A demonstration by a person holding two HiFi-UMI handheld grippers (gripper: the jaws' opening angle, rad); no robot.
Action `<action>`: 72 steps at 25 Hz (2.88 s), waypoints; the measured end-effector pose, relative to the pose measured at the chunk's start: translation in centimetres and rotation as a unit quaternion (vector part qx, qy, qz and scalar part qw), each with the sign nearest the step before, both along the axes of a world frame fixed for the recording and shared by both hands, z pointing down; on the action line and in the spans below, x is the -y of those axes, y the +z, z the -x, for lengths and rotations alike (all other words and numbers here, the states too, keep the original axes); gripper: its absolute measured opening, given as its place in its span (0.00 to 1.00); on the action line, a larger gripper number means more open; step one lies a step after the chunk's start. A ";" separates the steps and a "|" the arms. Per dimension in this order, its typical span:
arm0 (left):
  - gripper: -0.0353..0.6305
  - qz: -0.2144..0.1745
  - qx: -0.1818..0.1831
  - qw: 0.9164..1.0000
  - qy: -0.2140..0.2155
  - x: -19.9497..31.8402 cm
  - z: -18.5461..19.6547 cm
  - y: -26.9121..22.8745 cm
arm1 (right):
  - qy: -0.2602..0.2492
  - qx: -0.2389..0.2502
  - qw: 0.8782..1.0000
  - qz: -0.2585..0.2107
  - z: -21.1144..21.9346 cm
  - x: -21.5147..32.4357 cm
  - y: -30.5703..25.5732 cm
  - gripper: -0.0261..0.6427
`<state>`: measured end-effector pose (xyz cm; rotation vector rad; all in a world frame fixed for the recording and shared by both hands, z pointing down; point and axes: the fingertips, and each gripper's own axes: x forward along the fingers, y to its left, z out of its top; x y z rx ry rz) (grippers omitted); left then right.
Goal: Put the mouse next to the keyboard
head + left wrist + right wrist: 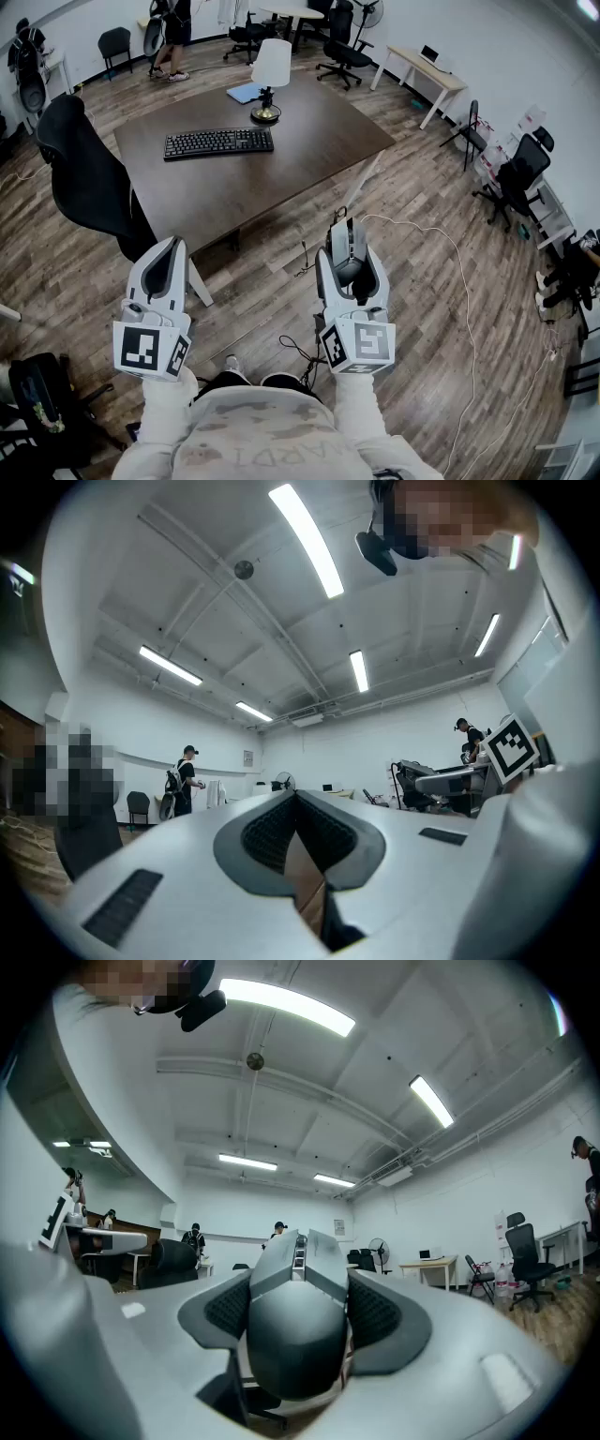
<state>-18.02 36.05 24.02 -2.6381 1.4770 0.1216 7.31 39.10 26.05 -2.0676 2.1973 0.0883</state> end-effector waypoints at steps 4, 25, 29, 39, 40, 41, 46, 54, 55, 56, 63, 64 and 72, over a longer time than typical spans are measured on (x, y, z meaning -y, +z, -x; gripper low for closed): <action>0.06 -0.001 0.000 1.000 0.002 0.2 0.2 -0.3 | 0.003 0.001 1.000 -0.002 0.1 0.1 -0.3 0.50; 0.06 -0.007 -0.005 1.000 0.025 6.7 2.7 0.4 | 0.024 0.005 1.000 -0.008 2.4 5.4 0.6 0.50; 0.06 -0.008 -0.005 0.999 0.034 8.2 2.9 0.7 | 0.035 0.006 0.999 -0.015 2.5 6.6 0.5 0.50; 0.06 0.001 -0.008 0.999 0.036 13.0 2.5 1.5 | 0.047 0.005 0.999 -0.012 1.5 11.1 0.8 0.50; 0.06 0.001 -0.008 0.999 0.035 13.8 2.3 1.6 | 0.046 0.005 0.999 -0.011 1.2 11.9 0.9 0.50; 0.06 0.001 -0.008 0.999 0.033 14.6 2.1 1.7 | 0.045 0.004 0.999 -0.010 0.9 12.8 0.9 0.50; 0.06 -0.001 -0.009 1.000 0.026 19.1 0.5 1.3 | 0.036 0.002 0.999 -0.007 -0.5 17.8 0.9 0.50; 0.06 -0.004 -0.011 1.000 0.020 25.7 -3.2 0.9 | 0.021 0.002 1.000 -0.009 -3.8 25.0 0.5 0.50; 0.06 -0.004 -0.011 1.000 0.018 26.4 -3.7 0.9 | 0.020 0.002 1.000 -0.009 -4.3 25.8 0.5 0.50; 0.06 -0.004 -0.011 1.000 0.016 27.1 -4.1 0.9 | 0.018 0.002 1.000 -0.008 -4.7 26.5 0.5 0.50; 0.06 -0.005 -0.016 1.000 0.001 31.8 -6.9 1.0 | 0.002 0.001 1.000 -0.005 -7.6 32.0 0.7 0.50; 0.06 -0.005 -0.016 1.000 -0.001 32.4 -7.3 1.0 | 0.000 0.002 1.000 -0.006 -8.0 32.7 0.8 0.50; 0.06 -0.004 -0.017 0.999 -0.028 36.7 -10.5 1.5 | -0.026 0.005 1.000 0.004 -11.4 38.2 2.0 0.50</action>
